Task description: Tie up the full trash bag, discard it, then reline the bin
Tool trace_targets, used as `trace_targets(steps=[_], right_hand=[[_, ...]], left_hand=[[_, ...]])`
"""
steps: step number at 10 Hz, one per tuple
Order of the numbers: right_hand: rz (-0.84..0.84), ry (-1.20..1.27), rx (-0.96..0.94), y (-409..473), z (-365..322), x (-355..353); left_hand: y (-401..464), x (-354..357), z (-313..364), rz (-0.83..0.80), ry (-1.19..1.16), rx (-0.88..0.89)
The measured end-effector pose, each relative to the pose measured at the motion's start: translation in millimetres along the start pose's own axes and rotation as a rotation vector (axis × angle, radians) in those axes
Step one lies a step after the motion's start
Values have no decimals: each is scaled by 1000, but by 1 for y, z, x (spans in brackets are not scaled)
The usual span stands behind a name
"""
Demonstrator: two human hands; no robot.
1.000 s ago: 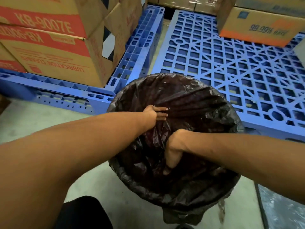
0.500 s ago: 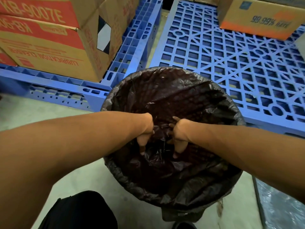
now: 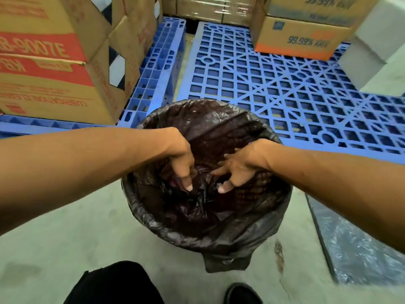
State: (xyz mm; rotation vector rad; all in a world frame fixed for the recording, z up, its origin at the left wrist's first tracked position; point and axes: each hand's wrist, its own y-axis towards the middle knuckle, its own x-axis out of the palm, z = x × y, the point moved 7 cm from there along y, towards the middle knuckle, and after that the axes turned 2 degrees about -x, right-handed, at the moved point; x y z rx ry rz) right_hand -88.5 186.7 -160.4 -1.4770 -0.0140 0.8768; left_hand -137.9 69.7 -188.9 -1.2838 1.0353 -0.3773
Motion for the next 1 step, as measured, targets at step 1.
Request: trace_targets(steps=[1], right_hand=[[168, 171, -10, -41, 5, -3]], left_hand=[[-31, -16, -9, 286, 0, -20]])
